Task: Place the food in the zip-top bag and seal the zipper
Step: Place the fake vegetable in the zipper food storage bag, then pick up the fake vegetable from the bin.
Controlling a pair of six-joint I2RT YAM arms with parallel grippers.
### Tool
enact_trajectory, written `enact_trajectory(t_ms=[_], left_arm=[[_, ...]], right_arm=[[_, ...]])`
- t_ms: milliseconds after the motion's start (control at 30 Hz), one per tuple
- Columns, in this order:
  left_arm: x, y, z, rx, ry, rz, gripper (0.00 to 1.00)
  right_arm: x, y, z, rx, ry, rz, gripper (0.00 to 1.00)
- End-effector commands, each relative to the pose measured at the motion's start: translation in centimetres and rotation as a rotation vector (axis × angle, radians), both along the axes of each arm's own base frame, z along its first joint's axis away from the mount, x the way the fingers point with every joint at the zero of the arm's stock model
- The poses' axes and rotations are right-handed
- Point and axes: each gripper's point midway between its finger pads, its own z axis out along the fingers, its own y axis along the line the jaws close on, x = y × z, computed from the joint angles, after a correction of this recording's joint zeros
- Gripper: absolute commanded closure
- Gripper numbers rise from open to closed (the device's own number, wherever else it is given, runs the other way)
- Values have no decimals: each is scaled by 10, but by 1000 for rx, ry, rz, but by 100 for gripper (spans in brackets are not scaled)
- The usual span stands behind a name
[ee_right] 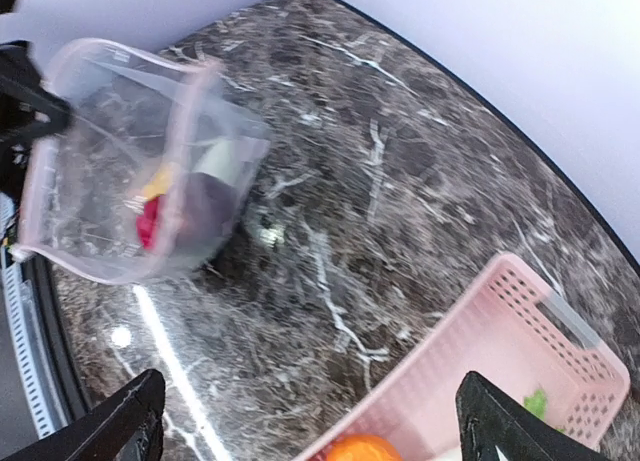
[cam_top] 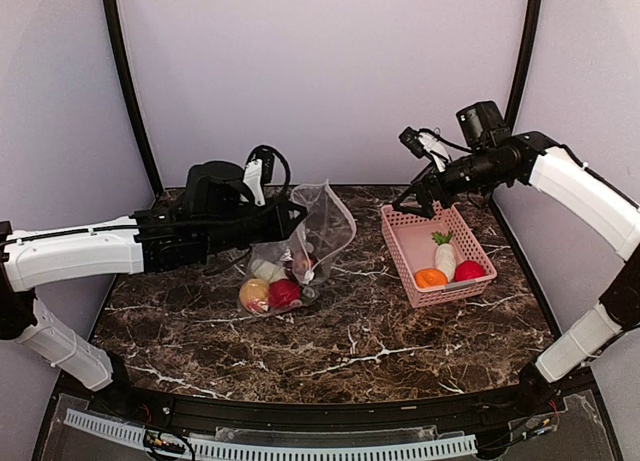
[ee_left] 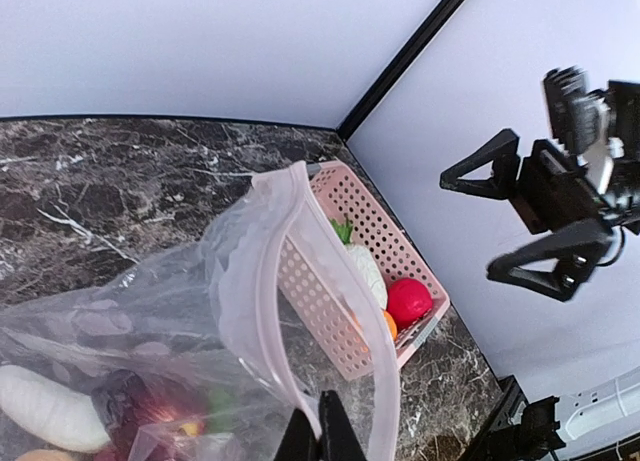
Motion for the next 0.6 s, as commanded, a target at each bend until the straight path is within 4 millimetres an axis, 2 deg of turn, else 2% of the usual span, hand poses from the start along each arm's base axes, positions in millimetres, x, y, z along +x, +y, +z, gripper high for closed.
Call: enact_trajectory(t_ms=[0,133,233,333,433,567], left_arm=[[-4,40,17,88,-76,86,99],[-8,55,-6,168,-55,102,99],[-13,50,-16,135,-31,75,99],[-17,46,-29,129,-8,50,99],[-18,39,-30,102,-5,28,99],[-19,31,-32,72,5,-2,99]], right_arm=[[42,-53,-23,-45,-50,-172,1],[42,-79,-53,-132,-33,-198,1],[39,-92,-80,-214,-11,-196,5],[30,-99,-101,-270,19,-151,9],[26,-105,-119,-312,68,-135,12],[19,-102,-136,-320,166,-91,14]])
